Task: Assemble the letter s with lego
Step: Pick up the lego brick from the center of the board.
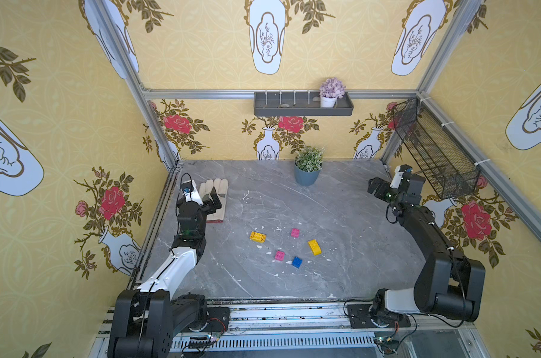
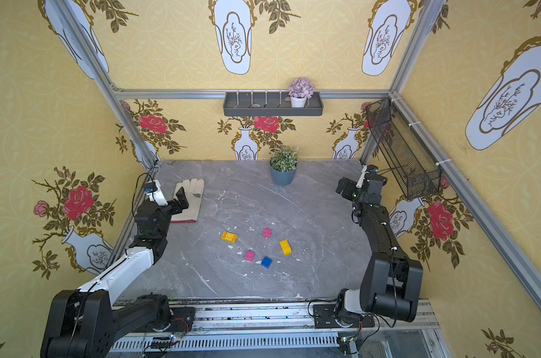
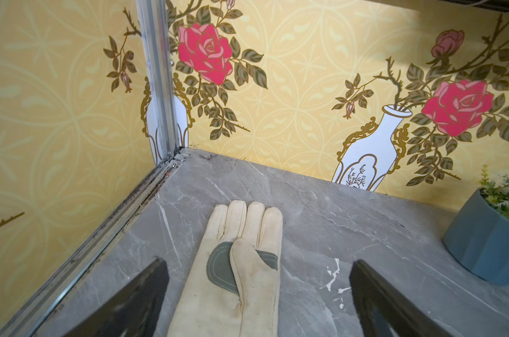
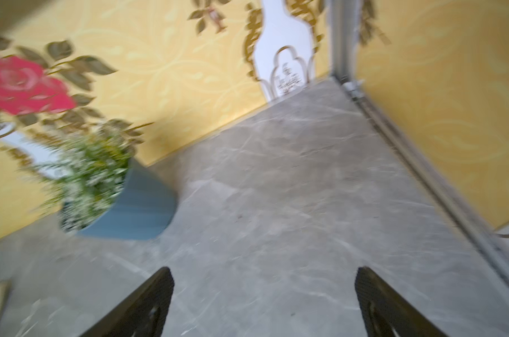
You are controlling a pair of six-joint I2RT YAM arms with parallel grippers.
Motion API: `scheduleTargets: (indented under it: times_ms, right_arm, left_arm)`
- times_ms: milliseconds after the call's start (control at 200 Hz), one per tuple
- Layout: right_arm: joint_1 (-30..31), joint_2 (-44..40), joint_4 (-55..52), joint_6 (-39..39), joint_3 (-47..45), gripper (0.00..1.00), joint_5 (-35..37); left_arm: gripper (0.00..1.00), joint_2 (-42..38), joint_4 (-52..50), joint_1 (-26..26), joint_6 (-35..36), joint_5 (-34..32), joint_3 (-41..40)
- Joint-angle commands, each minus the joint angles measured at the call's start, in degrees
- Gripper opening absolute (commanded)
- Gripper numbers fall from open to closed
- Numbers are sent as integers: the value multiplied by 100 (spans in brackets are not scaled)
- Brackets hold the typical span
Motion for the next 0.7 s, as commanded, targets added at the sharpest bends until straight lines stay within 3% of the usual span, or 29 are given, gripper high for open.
scheduleTargets:
  times_ms: [0, 145, 235, 390, 525, 700]
  right_arm:
    - [709, 11, -1714, -79, 512, 98, -604]
    - [2121, 702, -3291, 262, 1491, 98, -353]
    - [3144, 1283, -4091, 217, 2090, 98, 254]
    - [4336, 2449, -5016, 288, 2943, 99, 833]
    - [4903, 3128, -5392, 385, 3429, 98, 1107]
    - [4952, 3335, -4942, 62, 3302, 89, 742]
  left_arm:
    - [99, -243, -1388, -331, -531, 179, 120]
    - [99, -408, -2443, -700, -1214, 606, 457]
    - [99, -526, -2987, -934, -1355, 743, 514]
    - [99, -804, -3514, -1277, -1518, 1139, 380]
    - [99, -878, -3807, -1298, -1728, 1445, 358]
    - [100, -842, -3823, -1307, -1667, 1575, 419]
